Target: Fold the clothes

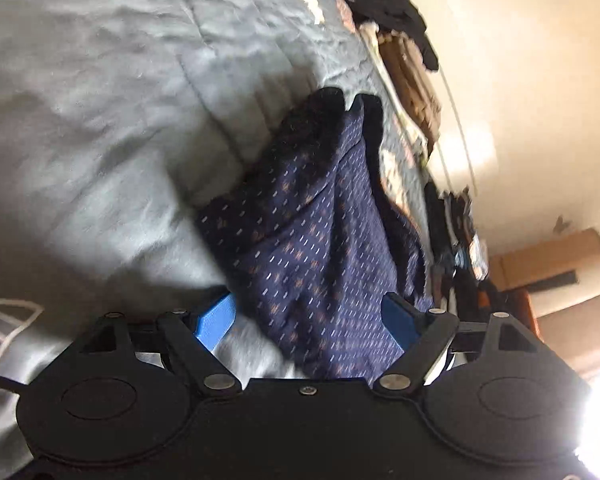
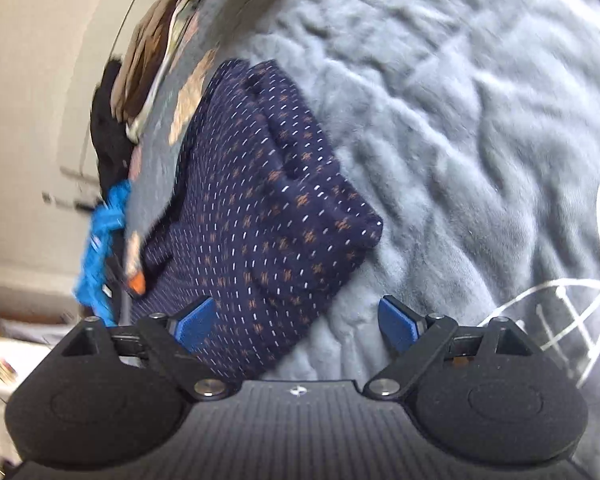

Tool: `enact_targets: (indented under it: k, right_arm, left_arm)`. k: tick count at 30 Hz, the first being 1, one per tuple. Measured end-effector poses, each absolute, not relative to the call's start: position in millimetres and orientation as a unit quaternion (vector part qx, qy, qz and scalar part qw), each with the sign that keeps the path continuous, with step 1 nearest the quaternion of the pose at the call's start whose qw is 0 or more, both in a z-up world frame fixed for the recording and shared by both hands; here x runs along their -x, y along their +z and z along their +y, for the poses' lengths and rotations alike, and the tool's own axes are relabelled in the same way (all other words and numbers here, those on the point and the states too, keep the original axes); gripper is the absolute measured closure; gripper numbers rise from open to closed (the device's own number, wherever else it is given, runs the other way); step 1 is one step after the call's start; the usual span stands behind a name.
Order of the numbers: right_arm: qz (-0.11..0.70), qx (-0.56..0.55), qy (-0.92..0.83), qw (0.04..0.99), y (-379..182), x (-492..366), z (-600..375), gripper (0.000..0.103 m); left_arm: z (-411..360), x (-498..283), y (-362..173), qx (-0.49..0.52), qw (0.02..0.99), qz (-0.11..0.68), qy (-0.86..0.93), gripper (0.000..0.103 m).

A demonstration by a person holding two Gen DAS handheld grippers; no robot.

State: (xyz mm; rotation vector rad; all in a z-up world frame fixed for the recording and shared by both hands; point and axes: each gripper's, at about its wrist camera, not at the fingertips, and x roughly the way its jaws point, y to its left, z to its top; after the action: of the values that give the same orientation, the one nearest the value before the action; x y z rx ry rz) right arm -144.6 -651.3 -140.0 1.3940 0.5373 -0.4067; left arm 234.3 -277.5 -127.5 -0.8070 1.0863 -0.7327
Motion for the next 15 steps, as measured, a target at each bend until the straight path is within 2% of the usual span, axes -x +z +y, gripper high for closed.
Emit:
enact_targets:
  k: [4,9,10,13,15]
  right_arm:
    - [0.21,-0.661,-0.182,0.697,-151,145,-658,0.008]
    - [0.203,-0.642,-0.19,0.714,-146,135,-657,0.005]
    - [0.201,-0.641,-0.192,0.716,-145,134,-656,0.005]
    - [0.187,-0.642,-0.199,0.717,-146,133,-657,0.005]
    - [0.174,-0.644,-0.201,0.718,-147,131,-658,0.005]
  left_arm:
    - [-286,-244,-127,0.367,0.719,0.489,-0.33,0.026]
    - [-307,-257,-126,0.353,0.726,0.494,-0.322,0.038]
    - [-310,-259,-127,0.35,0.728,0.497,-0.318,0.045]
    - [-313,-262,-130,0.34,0.731,0.509,-0.301,0.078]
    - [-313,-262,-132,0.337,0.731,0.507,-0.307,0.084]
